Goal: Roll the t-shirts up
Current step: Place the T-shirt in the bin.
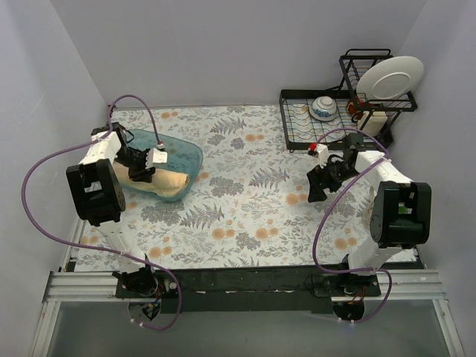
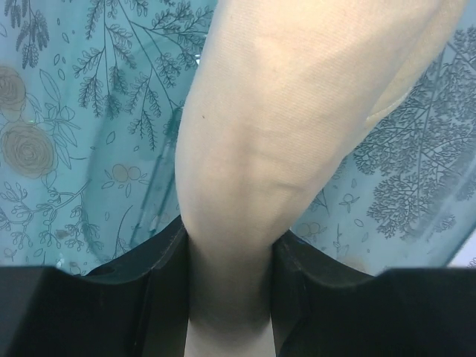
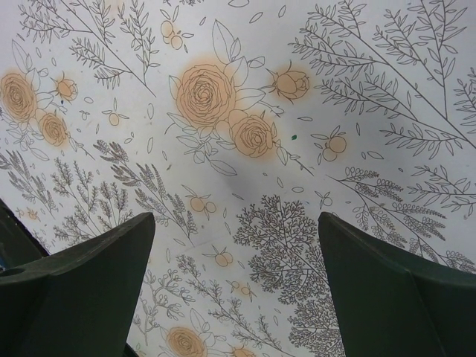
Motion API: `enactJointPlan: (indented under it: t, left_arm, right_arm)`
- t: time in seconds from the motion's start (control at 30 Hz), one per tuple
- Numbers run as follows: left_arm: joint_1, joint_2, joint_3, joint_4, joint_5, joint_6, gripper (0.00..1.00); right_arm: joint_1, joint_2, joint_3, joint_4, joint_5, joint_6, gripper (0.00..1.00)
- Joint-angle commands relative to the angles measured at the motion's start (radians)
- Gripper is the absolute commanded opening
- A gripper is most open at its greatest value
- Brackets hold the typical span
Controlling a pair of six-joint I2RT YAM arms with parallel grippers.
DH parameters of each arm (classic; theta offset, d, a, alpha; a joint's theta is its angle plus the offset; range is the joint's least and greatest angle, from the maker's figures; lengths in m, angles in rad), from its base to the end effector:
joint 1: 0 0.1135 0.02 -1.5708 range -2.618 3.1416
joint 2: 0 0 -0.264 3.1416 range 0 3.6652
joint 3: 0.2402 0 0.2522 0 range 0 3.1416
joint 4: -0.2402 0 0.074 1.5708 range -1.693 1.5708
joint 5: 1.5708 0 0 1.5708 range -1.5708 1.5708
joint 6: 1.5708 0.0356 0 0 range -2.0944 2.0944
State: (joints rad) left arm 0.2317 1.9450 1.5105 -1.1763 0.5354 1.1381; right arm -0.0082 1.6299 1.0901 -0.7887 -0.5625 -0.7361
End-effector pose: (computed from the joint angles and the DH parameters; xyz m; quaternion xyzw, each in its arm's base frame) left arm 0.3543 0.0649 0.2060 0.4174 0.8692 -0.2170 0.1524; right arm 0.3017 0.0165 0.2015 -0.3708 0.8793 0.2144 0.2083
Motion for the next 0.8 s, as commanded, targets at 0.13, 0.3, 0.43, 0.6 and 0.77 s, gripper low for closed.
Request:
enactJointPlan:
  t: [0.13, 0.3, 0.43, 0.6, 0.77]
  left_arm:
    - [-0.003, -0.084, 0.011, -0.110, -0.012, 0.058, 0.00]
    - [-0.002, -0.077, 0.008, -0.169, -0.049, 0.090, 0.00]
    - [-0.002, -0.058, 0.055, -0.117, 0.023, 0.011, 0.00]
    - [-0.002, 0.023, 0.293, -0.068, 0.124, -0.083, 0.00]
    - [-0.002, 0.063, 0.367, 0.095, 0.130, -0.153, 0.00]
  right_arm:
    - [0.001, 0.008, 0.027, 0.009, -0.030, -0.002, 0.99]
    - [0.002, 0.007, 0.027, 0.008, -0.025, -0.003, 0.98]
    - [0.002, 0.001, 0.013, 0.011, -0.027, -0.003, 0.98]
    - [0.001, 0.002, 0.016, 0.012, -0.022, -0.005, 0.99]
    - [0.002, 0.004, 0.017, 0.017, -0.020, -0.005, 0.99]
